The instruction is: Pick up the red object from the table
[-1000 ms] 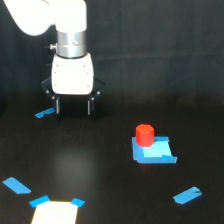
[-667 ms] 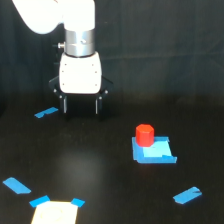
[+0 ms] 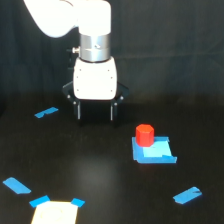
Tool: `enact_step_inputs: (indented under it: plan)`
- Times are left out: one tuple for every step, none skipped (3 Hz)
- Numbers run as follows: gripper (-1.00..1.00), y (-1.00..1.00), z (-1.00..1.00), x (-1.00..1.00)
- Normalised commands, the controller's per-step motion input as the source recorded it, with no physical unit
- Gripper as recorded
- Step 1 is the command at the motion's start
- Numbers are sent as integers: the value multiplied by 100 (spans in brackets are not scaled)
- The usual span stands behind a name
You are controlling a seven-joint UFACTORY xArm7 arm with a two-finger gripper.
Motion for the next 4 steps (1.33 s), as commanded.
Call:
enact_step_inputs:
  plan:
    - [98,-67,15,100]
    - [100,-95,13,100]
    - [100,-100,17,36]
    - [48,-28,-16,60]
